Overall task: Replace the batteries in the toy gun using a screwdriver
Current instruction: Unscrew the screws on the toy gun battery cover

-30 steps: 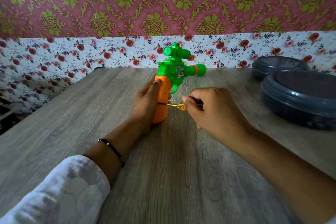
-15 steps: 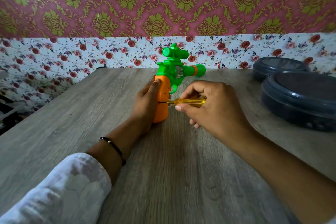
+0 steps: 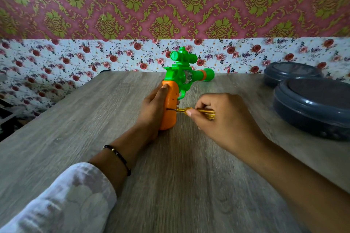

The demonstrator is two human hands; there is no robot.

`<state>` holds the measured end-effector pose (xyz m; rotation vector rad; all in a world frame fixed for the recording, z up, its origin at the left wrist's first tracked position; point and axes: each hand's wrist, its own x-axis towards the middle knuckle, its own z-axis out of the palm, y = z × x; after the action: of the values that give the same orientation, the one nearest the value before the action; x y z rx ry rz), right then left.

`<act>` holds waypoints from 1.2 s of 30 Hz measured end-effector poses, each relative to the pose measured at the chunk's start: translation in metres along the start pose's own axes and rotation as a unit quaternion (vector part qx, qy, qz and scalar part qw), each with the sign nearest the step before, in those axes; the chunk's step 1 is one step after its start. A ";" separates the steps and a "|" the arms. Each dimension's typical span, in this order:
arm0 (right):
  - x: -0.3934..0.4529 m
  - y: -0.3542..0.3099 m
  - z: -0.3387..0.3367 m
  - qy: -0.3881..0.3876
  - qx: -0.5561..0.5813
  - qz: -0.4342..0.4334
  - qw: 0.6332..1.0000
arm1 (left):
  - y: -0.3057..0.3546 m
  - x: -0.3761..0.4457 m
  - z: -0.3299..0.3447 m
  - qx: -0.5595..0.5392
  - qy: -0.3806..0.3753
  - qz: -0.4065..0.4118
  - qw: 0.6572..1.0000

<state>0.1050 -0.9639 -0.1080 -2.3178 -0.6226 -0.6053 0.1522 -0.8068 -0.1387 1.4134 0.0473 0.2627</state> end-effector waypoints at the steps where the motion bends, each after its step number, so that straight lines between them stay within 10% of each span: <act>1: 0.000 0.000 -0.002 -0.001 0.005 0.007 1.000 | 0.000 0.000 -0.001 0.002 0.000 0.000 1.000; 27: 0.004 0.010 -0.001 0.008 0.092 -0.059 0.994 | -0.002 0.001 -0.002 0.009 0.003 0.005 1.000; 36: 0.001 0.009 -0.005 0.008 -0.086 -0.047 0.995 | -0.003 0.004 -0.003 0.002 -0.002 0.004 1.000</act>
<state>0.1101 -0.9734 -0.1084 -2.4506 -0.6996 -0.7469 0.1559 -0.8036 -0.1417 1.4177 0.0394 0.2669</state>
